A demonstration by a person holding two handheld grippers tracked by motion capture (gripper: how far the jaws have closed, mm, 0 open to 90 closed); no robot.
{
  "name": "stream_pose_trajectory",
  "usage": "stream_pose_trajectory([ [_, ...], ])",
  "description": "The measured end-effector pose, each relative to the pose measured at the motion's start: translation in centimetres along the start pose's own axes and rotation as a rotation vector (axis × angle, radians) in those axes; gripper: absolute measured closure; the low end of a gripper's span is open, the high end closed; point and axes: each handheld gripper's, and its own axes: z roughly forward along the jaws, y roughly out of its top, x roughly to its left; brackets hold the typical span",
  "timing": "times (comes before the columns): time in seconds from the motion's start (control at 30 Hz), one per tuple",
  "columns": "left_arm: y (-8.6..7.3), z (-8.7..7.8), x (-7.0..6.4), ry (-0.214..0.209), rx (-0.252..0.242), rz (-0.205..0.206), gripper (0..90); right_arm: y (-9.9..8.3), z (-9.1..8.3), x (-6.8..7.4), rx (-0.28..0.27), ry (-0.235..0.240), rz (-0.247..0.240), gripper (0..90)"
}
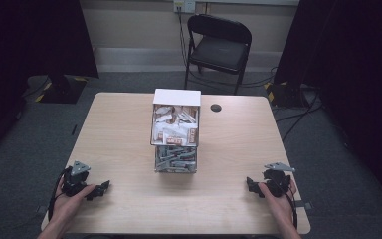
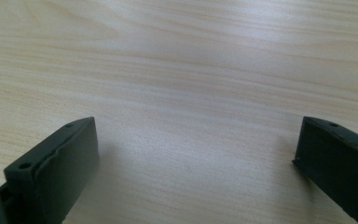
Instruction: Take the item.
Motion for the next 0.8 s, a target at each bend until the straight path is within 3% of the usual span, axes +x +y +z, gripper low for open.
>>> stream_pose_trajectory([
  [0.27, 0.00, 0.00, -0.01, 0.001, -0.001, 0.000, 0.0, 0.03, -0.02, 0.02, -0.001, 0.004, -0.002, 0.2],
  [0.37, -0.01, 0.00, 0.00, 0.001, -0.001, 0.000, 0.0, 0.06, -0.08, 0.03, -0.005, 0.009, -0.005, 3.4],
  [0.43, 0.00, 0.01, -0.01, 0.001, -0.001, 0.000, 0.0, 0.10, -0.26, 0.13, -0.020, 0.014, -0.012, 13.4],
  [0.57, 0.00, 0.01, -0.01, 0.001, -0.001, -0.001, 0.0, 0.22, -0.47, 0.21, -0.015, 0.018, -0.002, 14.8],
  [0.8, 0.00, 0.01, -0.01, 0.001, -0.001, -0.001, 0.0, 0.53, -0.86, 0.74, -0.033, 0.071, -0.015, 16.9],
])
